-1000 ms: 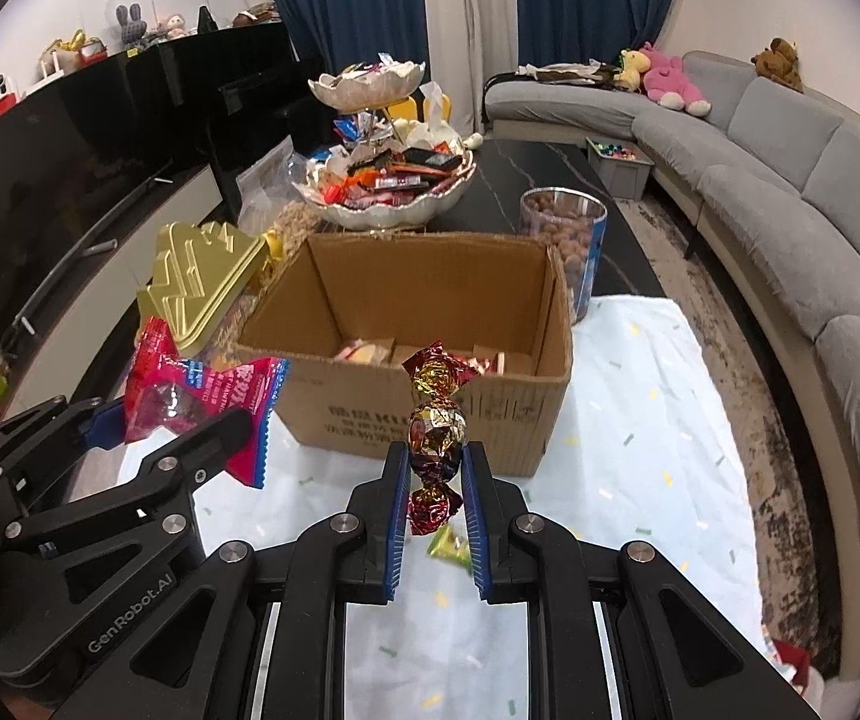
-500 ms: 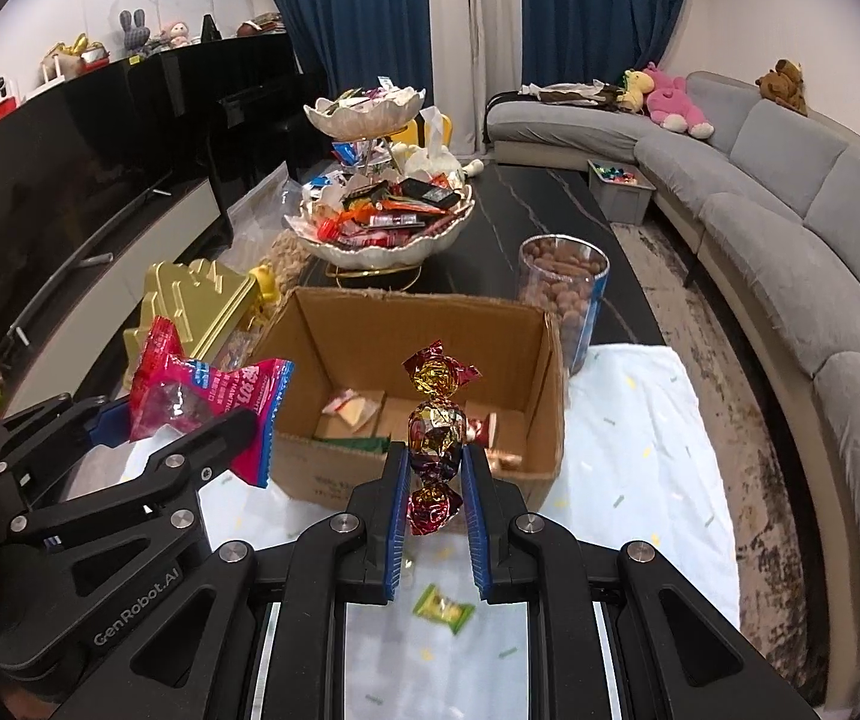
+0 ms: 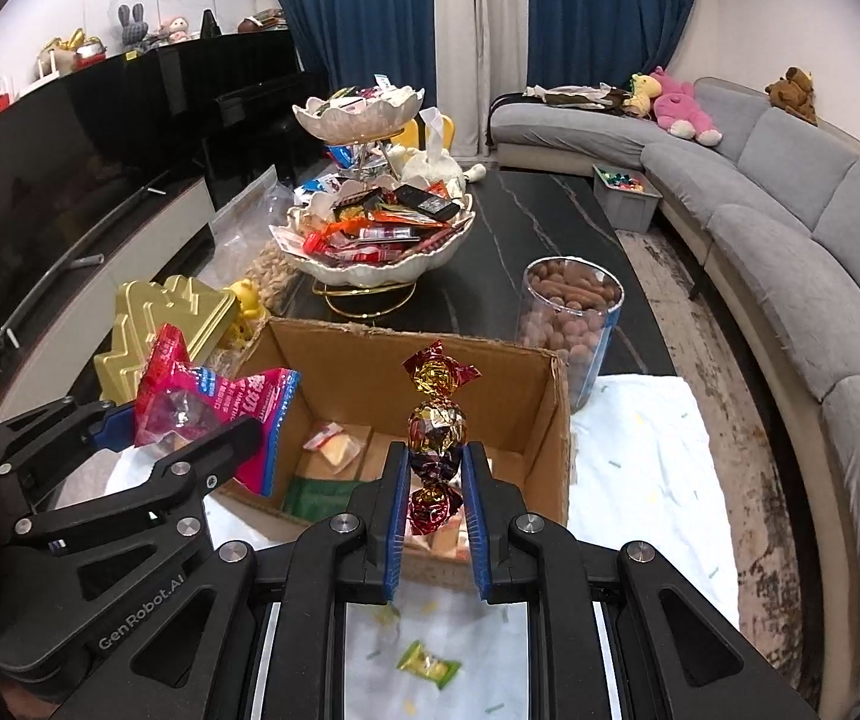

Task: Organize snacks
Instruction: 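Open both tools to drop the red pack and gold chocolate into the box, then withdraw both tools from the box back toward the remaining snacks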

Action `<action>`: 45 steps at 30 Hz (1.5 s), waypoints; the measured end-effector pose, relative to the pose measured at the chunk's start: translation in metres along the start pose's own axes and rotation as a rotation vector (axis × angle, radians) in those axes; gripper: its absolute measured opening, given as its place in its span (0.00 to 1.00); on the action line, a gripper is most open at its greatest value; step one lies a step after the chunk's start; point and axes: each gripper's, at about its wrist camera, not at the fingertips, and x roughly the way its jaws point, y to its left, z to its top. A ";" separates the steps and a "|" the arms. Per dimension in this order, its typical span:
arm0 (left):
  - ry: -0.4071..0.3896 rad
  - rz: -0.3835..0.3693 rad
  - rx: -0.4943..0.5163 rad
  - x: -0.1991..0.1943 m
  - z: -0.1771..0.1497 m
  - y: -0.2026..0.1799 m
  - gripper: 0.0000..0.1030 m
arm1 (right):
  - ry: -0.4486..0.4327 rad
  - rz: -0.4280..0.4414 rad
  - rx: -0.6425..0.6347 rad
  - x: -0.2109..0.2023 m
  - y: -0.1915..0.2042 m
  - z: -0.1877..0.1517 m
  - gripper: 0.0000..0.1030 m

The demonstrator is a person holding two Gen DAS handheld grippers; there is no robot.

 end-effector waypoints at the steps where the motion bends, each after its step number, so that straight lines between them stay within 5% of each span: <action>1: 0.003 -0.001 0.000 0.004 0.001 0.001 0.39 | 0.001 0.000 -0.001 0.003 0.000 0.001 0.18; 21: 0.042 -0.019 -0.005 0.046 0.005 0.007 0.47 | 0.040 -0.012 -0.024 0.041 -0.007 0.008 0.19; 24: 0.035 -0.002 -0.007 0.042 0.005 0.007 0.62 | 0.032 -0.030 -0.014 0.039 -0.010 0.009 0.35; 30: 0.017 0.025 -0.015 0.032 0.007 0.011 0.70 | 0.009 -0.069 0.015 0.029 -0.018 0.009 0.59; 45: -0.026 0.043 0.019 -0.003 -0.001 0.000 0.75 | -0.037 -0.092 0.027 -0.007 -0.019 0.001 0.65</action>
